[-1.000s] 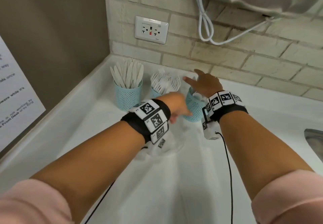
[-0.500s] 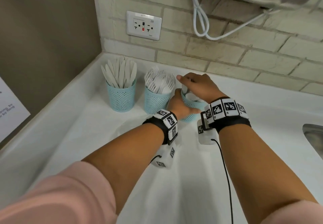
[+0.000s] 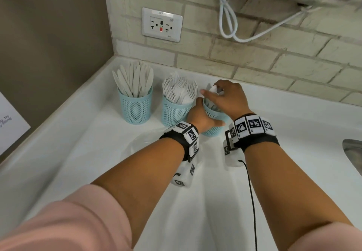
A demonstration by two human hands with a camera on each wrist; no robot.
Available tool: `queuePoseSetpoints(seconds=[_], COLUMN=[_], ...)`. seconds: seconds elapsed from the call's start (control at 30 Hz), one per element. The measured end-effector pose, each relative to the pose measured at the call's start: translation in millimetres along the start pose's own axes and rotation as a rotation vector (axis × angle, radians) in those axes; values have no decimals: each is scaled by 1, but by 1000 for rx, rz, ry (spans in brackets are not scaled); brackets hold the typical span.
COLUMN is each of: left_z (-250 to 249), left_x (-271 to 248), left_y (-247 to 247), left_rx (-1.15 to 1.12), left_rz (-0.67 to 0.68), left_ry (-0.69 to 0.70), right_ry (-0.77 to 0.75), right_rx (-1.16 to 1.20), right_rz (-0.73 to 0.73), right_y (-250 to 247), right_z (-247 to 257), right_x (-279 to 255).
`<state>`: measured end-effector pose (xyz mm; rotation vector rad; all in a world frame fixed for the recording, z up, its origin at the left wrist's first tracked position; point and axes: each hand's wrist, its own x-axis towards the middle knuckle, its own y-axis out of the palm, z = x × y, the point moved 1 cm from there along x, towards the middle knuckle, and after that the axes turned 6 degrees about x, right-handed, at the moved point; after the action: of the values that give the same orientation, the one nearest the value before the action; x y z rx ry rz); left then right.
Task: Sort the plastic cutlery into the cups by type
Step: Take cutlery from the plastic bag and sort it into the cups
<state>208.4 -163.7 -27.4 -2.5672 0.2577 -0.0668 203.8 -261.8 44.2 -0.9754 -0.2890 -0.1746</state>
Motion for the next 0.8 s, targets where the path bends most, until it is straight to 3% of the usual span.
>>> queuePoseSetpoints(seconds=[0.1,0.27,0.33,0.43,0.5,0.57,0.67,0.8], left_z=[1,1,1,1,0,-1,-4,-7], left_x=[2,2,2,0,-1,-3,-4,-7], left_y=[1,2,1,-1,-2,-2,-4,-6], left_rx=[8,-2,14,32,18,15,22,30], left_rz=[10,5,10,14,13,12,8,28], left_ry=[-18,0,-10,-19,-14,-13,-8,-7], right_ry=[45,-69,-70,-65,-67,-51,-24,-102], right_rx=[-14,-96,-3,131,177,162,-75,-168], right_rz=[12,114,10,-330,-464,-422,-243,-35], right_y=[-1,2,6,4,0,-1,5,9], right_z=[-2,6,7,5,5,6,4,3], right_x=[6,14,11,1,-4,-5,0,9])
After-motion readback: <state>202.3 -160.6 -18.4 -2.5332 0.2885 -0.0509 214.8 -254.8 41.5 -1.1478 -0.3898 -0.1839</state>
